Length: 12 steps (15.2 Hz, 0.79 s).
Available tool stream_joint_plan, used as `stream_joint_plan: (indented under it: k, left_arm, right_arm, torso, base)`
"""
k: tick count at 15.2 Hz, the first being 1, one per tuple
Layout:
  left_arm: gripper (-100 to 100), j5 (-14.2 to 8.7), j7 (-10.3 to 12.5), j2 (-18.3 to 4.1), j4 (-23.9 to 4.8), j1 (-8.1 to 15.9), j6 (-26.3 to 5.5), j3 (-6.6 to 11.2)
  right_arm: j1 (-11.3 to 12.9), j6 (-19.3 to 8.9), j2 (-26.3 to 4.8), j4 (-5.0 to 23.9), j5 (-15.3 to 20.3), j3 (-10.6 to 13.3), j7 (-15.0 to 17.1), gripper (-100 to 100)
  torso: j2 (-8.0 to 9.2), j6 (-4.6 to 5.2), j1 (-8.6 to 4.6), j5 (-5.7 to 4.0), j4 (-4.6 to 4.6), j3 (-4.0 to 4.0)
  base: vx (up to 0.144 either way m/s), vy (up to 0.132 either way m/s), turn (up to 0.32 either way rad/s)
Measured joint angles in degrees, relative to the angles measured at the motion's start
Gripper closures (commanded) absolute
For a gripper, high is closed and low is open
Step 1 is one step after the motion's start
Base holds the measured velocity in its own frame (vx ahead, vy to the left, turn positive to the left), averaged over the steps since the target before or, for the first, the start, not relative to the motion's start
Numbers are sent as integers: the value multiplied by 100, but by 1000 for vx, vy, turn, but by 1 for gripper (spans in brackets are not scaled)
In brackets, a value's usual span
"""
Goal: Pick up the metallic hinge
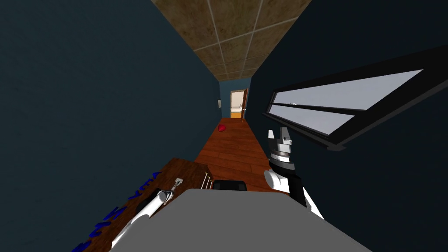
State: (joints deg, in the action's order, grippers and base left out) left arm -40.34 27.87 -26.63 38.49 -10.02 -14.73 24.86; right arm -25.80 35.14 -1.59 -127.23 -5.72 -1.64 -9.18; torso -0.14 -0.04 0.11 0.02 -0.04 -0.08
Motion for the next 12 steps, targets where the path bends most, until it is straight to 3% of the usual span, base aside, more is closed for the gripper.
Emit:
stream_joint_plan:
  k: [2, 4, 6, 8, 9, 11, 12]
  left_arm:
    - [-100, -74, 25, -25, -186, 31, -52, 33]
    - [-100, -465, -98, -133, -664, 156, -42, -21]
    - [-100, -442, -43, -125, -797, 181, -145, 81]
    - [-100, -316, 62, -98, -747, 161, -204, 134]
    - [-100, -335, 35, -84, -882, 242, -145, 132]
    - [-100, -79, 181, 15, -918, 297, -59, 198]
    - [-100, -173, 125, 5, -1068, 375, 10, 175]
  right_arm:
    - [0, 0, 0, 0, 0, 0, 0, 0]
    - [1, 0, 0, 0, 0, 1, 0, 0]
    - [0, 0, 0, 0, 0, 0, 0, 0]
    - [0, 0, 0, 0, 0, 0, 0, 0]
    - [0, 0, 0, 0, 0, 0, 0, 0]
    - [1, 0, 0, 0, 0, 0, 0, 0]
    - [1, 0, 0, 0, 0, 0, 0, 0]
  torso:
    - [2, 2, -6, -1, 1, 1]
    - [1, 5, -3, -1, 1, 1]
    - [1, 1, -1, 0, 1, 1]
    - [5, 0, -9, -2, 1, 3]
    - [8, 2, -3, -1, 2, 4]
    - [18, 1, 13, 2, 4, 10]
    - [20, 1, 14, 3, 5, 12]
  base:
    - [15, 14, -123]
    - [24, 33, -247]
    - [13, 24, -33]
    - [-2, 22, -8]
    - [-29, 75, -60]
    - [-36, 73, -30]
    - [-45, 76, -33]
